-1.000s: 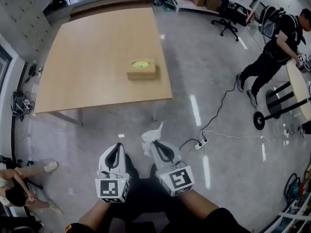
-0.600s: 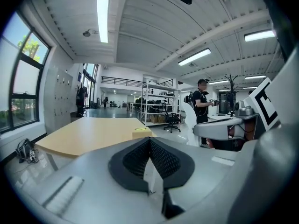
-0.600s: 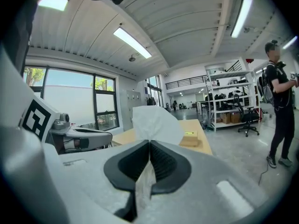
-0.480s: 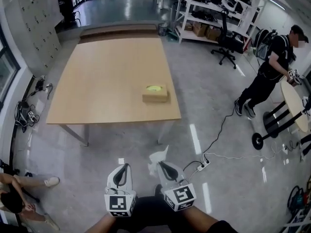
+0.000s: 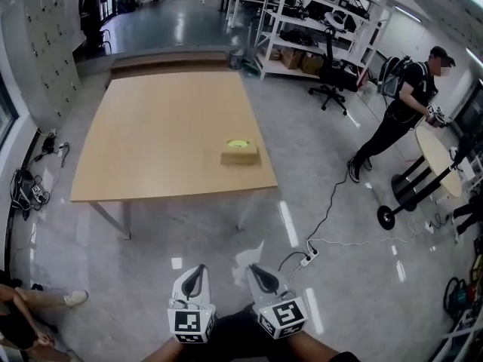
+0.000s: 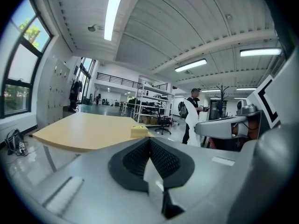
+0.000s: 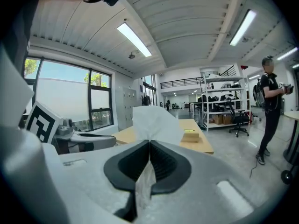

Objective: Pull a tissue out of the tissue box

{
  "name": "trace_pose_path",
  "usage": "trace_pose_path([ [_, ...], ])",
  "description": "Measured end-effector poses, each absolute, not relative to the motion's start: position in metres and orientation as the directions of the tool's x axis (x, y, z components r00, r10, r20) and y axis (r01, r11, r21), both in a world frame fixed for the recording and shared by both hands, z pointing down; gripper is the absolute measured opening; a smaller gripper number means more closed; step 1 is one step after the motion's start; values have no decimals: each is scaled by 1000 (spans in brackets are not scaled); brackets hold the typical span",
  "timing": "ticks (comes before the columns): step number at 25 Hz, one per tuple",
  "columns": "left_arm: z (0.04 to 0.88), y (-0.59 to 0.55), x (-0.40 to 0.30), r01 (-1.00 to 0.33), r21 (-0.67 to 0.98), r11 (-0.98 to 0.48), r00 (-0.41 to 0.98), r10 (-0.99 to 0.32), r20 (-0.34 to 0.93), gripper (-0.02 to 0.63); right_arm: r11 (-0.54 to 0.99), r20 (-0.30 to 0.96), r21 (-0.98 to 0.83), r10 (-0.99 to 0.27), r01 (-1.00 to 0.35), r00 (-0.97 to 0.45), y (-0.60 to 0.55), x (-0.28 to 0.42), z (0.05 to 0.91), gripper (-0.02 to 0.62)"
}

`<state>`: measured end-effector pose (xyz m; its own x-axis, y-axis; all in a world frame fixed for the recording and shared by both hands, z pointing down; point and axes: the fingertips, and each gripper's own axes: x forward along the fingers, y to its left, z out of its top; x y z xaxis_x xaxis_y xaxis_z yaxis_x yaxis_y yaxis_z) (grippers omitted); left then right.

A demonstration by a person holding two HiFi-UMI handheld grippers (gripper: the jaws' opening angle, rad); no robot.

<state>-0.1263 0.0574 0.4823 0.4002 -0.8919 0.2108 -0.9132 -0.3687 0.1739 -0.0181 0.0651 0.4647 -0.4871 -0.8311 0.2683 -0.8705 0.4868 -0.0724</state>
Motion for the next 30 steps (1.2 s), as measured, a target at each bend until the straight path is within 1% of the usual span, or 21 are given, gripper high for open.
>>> trace_pose_path([
  [6, 472, 57, -106, -905, 159, -394, 420, -887, 192, 18, 460, 284, -80, -840, -884, -463, 77, 4, 473, -2],
  [15, 489, 61, -52, -882, 154, -445, 470, -855, 219, 18, 447, 281, -88, -846, -890, -453, 81, 47, 482, -5],
  [21, 488, 62, -23, -886, 142, -441, 463, -854, 238, 18, 462, 275, -94, -839, -882, -469, 80, 77, 480, -6],
  [30, 491, 68, -5, -883, 142, -447, 469, -846, 255, 18, 463, 278, -83, -840, -883, -466, 81, 97, 474, -6],
])
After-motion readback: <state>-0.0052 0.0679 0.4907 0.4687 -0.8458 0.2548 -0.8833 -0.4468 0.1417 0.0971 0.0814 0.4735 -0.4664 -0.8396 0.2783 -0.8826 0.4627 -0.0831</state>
